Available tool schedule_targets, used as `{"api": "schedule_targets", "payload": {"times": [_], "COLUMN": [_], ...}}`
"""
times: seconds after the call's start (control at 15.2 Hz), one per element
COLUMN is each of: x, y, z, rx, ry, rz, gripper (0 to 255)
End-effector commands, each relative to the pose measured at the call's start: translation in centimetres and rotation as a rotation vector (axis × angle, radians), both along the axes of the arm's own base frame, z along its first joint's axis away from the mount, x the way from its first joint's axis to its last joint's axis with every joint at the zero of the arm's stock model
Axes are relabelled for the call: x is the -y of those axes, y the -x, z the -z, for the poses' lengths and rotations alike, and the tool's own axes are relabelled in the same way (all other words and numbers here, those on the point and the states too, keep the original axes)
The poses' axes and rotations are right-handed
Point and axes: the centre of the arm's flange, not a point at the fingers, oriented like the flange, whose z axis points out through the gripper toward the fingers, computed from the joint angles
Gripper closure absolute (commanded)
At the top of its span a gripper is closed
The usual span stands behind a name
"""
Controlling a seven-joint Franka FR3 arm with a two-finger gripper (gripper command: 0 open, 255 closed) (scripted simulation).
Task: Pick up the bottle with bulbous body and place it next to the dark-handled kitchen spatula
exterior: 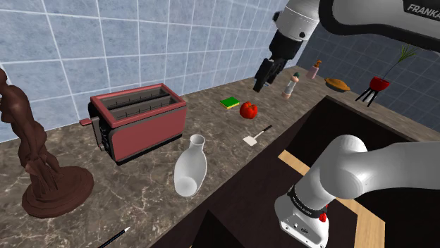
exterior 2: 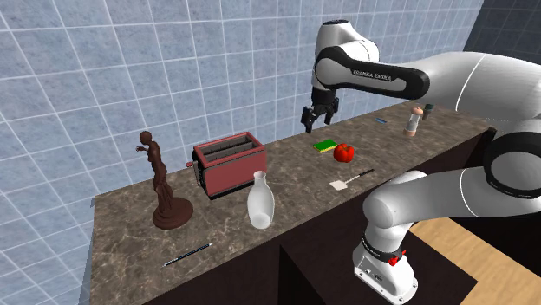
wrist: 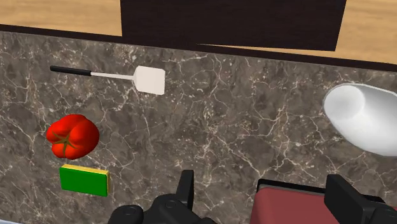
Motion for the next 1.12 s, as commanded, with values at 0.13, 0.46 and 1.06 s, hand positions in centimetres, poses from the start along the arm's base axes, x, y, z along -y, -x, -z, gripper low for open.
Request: {"api": "schedule_targets", "payload": {"times": [0.13, 0.46, 1.06], "x": [-4.3, -9.7, -19.7], "y": [-0.1, -0.3, -0.7], "z": [2.6, 5.9, 11.6], "rx": [0.011, 0.024, 0.046], "ry": [-0.014, -0.03, -0.059], "rz": [0.0, -0.002, -0.006], "gripper": [0, 0, 0]}}
